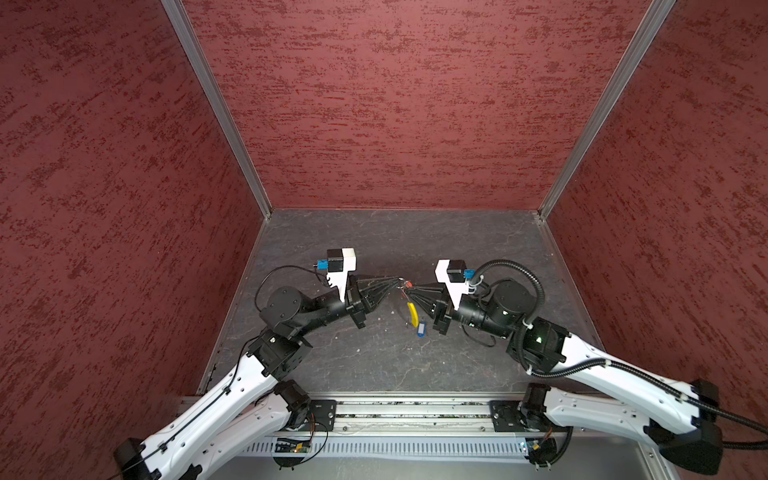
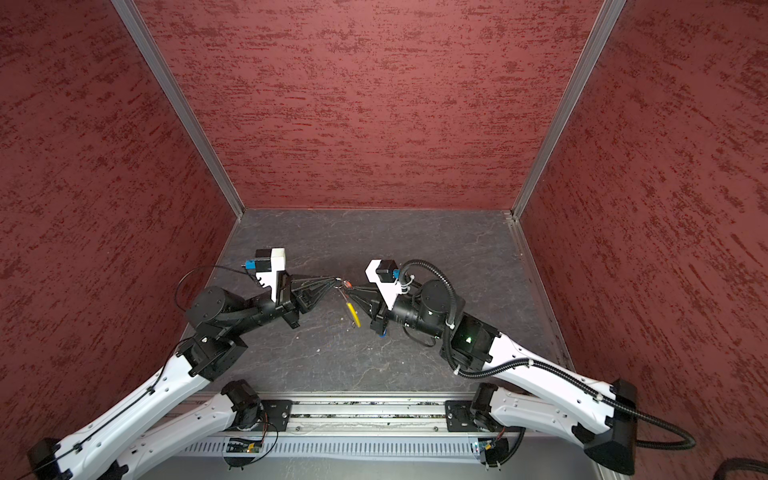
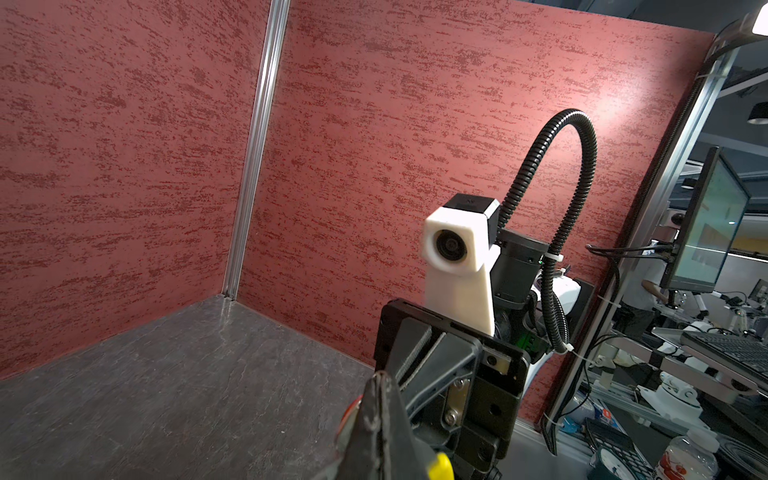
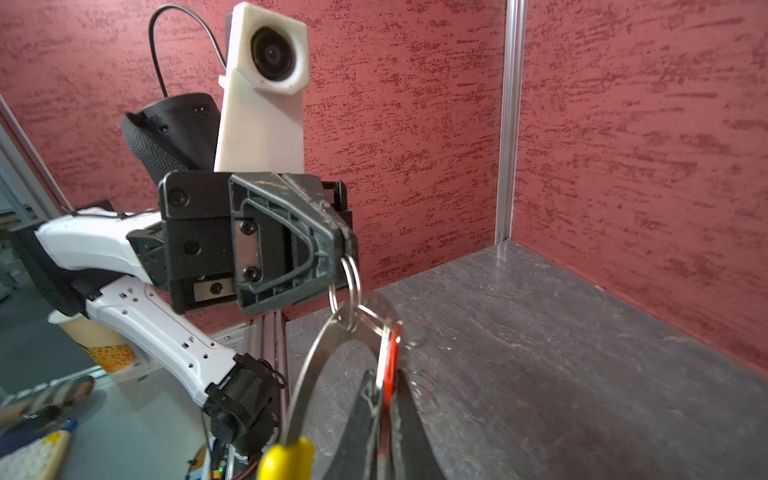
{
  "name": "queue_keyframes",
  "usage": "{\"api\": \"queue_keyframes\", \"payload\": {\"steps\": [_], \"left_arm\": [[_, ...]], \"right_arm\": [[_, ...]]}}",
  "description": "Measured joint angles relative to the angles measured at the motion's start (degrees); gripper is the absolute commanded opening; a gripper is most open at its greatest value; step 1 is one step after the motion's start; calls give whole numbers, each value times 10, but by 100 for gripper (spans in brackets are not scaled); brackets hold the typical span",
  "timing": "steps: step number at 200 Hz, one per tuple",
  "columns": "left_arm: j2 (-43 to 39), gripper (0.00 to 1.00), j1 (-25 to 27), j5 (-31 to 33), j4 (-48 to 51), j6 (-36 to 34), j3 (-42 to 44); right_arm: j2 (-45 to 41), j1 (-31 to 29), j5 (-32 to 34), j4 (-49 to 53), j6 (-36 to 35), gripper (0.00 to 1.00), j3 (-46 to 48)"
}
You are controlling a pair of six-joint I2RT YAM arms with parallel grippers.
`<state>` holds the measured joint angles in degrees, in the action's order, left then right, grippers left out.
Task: Remove the keys from the keyring
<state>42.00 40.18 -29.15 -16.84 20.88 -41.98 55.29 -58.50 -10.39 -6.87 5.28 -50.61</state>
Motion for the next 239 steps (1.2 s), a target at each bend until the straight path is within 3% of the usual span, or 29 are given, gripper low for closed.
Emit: {"api": "queue_keyframes", "payload": {"steps": [95, 169, 176, 189, 197, 239], "left_arm": [[13, 0, -25, 11, -69, 90, 31], [17, 0, -32, -10, -78, 103, 33], [17, 0, -33, -14, -78, 103, 33], [17, 0, -33, -20, -78, 102, 33], [16, 0, -33, -24, -78, 101, 33], [14, 0, -33, -38, -72, 88, 33]], "right_arm": [[20, -57, 104, 5, -40, 0, 0], [34, -80, 150, 3, -56, 0, 0], [33, -81, 151, 4, -57, 5, 0], [31, -81, 151, 9, -57, 30, 0], [28, -81, 151, 14, -59, 40, 0], [-4, -55, 110, 42, -49, 56, 0]]}}
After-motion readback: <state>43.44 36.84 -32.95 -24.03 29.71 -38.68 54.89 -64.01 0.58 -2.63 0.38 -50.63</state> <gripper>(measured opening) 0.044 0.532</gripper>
